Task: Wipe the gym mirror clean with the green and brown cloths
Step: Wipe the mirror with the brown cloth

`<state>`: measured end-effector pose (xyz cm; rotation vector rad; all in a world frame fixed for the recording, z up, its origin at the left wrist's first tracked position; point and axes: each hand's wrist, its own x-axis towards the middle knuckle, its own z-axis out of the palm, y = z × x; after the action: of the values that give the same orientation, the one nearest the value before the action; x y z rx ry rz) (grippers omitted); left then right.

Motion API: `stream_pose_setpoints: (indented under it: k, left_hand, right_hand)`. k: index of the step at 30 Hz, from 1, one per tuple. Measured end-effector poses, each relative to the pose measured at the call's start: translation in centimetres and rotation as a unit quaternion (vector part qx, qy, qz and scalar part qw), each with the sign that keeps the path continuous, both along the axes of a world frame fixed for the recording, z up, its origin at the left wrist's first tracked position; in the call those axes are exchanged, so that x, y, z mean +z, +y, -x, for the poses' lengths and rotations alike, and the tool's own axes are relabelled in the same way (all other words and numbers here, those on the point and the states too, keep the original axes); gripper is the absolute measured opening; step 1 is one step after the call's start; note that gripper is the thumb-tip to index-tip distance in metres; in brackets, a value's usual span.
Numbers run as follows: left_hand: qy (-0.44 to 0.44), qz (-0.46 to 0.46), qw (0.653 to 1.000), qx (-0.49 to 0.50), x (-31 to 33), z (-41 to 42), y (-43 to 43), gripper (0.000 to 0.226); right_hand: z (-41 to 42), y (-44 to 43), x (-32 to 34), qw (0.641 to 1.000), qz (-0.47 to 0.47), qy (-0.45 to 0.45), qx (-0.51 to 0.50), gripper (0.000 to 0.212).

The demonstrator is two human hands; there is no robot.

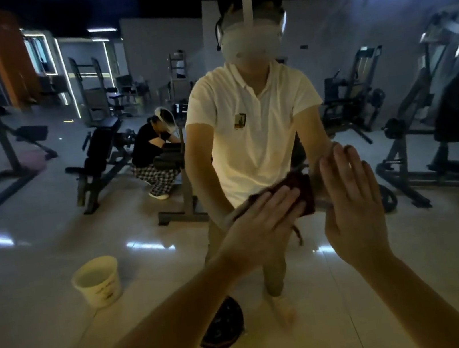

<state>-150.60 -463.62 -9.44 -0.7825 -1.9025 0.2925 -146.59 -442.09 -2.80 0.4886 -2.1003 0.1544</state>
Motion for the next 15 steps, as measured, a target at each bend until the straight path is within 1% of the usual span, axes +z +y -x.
stream_pose_setpoints:
  k: [3,5,8,11,15]
  left_hand:
    - [0.019,-0.078,0.997,-0.003,-0.6,-0.1,-8.3,0.061]
    - [0.004,-0.105,0.994,0.018,-1.6,-0.6,-14.2,0.054]
    - [-0.034,-0.136,0.987,0.078,-3.8,-1.9,-20.3,0.058]
    - [-0.065,-0.150,0.980,0.117,-6.4,-2.7,-19.7,0.060]
    - [-0.058,-0.074,0.994,0.052,-7.9,-1.9,-12.8,0.069]
  right_hand:
    - [0.0,-1.0,-0.9,0.999,0.025,0.006,-0.022,0.070]
    - [0.2,-1.5,-1.5,0.999,0.037,0.003,-0.035,0.071]
    - [0.0,-1.6,-2.1,0.999,0.029,-0.004,-0.038,0.073]
    - [-0.8,0.2,-3.0,0.998,0.025,-0.023,-0.059,0.076]
    - [-2.0,4.9,-3.8,0.990,0.055,-0.048,-0.125,0.073]
